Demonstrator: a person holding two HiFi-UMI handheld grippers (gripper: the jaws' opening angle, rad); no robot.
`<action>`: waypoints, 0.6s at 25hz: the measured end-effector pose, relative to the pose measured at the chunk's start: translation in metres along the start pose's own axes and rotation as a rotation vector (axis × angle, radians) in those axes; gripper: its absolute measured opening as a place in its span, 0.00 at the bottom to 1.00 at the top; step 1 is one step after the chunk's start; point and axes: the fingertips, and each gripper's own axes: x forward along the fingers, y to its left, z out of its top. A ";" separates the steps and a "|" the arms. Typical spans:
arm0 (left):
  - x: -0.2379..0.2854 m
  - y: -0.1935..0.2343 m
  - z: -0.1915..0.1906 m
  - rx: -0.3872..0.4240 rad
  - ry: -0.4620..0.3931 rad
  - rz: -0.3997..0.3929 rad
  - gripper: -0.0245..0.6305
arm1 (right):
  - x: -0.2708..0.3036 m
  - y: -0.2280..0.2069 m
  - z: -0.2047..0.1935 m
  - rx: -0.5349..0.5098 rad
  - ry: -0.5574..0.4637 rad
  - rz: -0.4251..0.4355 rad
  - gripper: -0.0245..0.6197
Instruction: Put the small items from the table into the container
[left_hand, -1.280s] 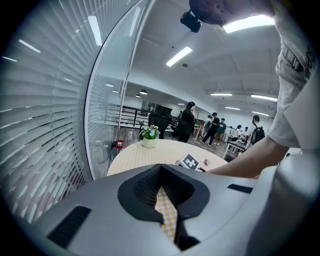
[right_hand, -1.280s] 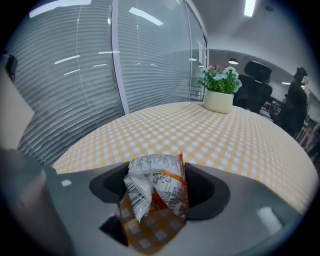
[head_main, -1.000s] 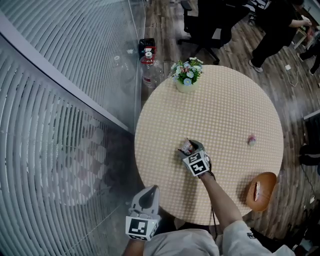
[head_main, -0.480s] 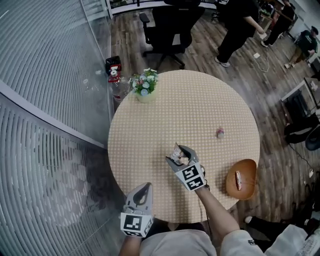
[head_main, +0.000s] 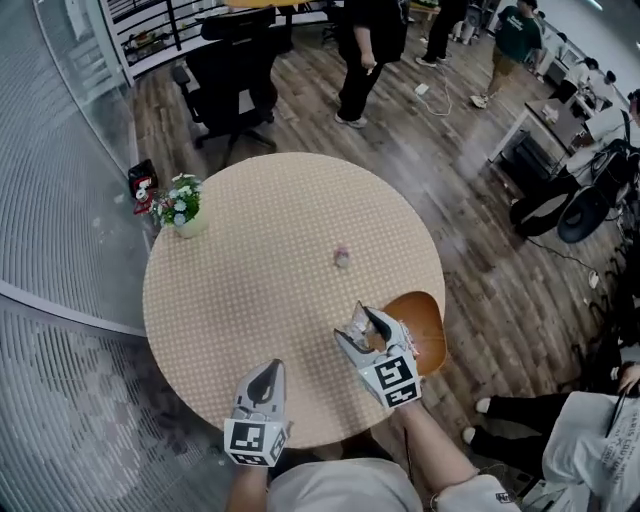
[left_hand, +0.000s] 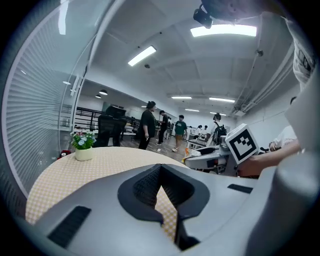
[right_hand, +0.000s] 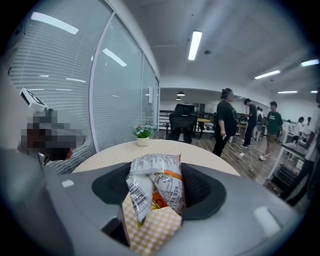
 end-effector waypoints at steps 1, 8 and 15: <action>0.007 -0.011 -0.001 0.006 0.003 -0.016 0.04 | -0.013 -0.015 -0.009 0.013 0.004 -0.029 0.48; 0.051 -0.093 0.001 0.056 0.024 -0.105 0.04 | -0.075 -0.109 -0.098 0.077 0.092 -0.170 0.48; 0.065 -0.123 -0.007 0.078 0.050 -0.098 0.04 | -0.076 -0.144 -0.169 0.141 0.194 -0.174 0.48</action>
